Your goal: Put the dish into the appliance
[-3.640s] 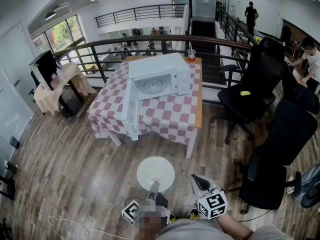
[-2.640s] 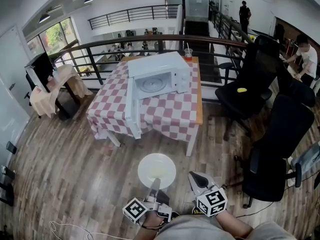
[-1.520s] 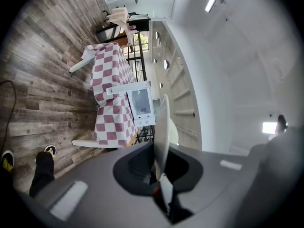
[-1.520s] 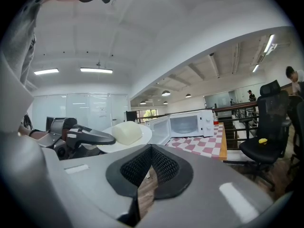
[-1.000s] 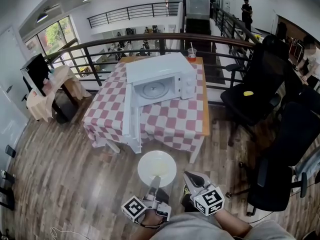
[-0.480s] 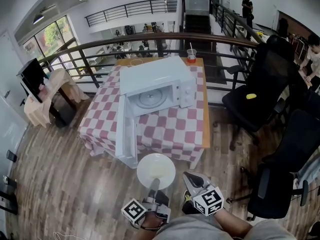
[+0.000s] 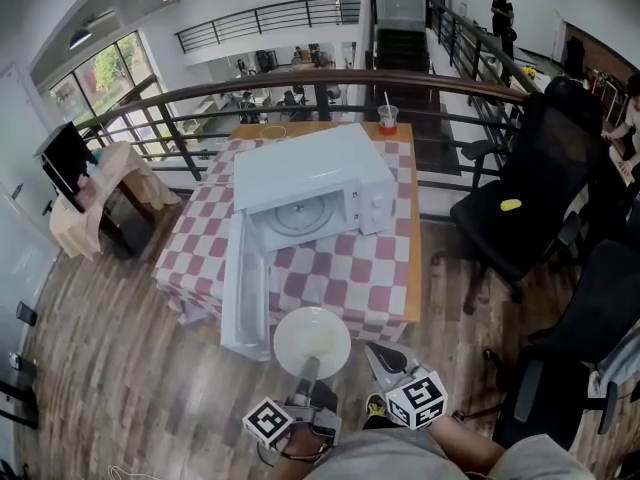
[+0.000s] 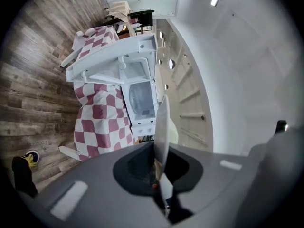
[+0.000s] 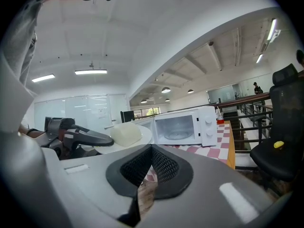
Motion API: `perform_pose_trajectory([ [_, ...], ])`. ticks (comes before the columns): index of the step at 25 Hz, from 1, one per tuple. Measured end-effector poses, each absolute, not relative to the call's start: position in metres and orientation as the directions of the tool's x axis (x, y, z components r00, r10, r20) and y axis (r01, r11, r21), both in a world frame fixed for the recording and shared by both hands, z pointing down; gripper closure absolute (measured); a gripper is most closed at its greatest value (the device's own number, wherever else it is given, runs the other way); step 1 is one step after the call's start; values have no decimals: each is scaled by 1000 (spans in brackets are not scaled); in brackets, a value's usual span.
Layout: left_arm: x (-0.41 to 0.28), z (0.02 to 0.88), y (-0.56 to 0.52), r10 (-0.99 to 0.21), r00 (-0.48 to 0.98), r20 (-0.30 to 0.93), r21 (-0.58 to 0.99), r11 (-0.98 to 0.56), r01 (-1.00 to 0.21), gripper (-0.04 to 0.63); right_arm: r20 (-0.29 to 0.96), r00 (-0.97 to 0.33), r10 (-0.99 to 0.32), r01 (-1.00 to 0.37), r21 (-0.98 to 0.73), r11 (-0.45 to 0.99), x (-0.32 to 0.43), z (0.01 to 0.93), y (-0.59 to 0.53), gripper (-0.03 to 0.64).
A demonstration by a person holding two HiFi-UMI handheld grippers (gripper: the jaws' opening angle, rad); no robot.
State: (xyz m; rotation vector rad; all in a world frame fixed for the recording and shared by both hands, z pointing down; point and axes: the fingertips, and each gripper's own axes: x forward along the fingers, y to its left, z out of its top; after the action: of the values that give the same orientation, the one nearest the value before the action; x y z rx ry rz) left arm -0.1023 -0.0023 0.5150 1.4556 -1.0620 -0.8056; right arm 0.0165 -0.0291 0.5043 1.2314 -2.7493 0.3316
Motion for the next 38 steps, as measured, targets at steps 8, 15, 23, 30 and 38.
perform_pose_trajectory([
  [8,-93,516,-41,-934,347,84,980,14,-200,569,185,-688,-701,-725,-153,671,25,505,-67,618],
  [15,-82,517,-61,-936,339,90,979,22,-201,569,176,-693,-699,-720,-152,677,36,504,-90,618],
  [23,-69,511,-75,-940,333,67,979,-1,-202,569,169,-704,-690,-710,-153,687,46,505,-101,618],
  [30,-61,510,-81,-944,323,64,979,-3,-203,569,158,-709,-687,-705,-156,692,54,504,-109,618],
  [38,-63,505,-83,-950,309,56,978,-10,-209,569,151,-719,-679,-695,-163,700,53,503,-111,618],
])
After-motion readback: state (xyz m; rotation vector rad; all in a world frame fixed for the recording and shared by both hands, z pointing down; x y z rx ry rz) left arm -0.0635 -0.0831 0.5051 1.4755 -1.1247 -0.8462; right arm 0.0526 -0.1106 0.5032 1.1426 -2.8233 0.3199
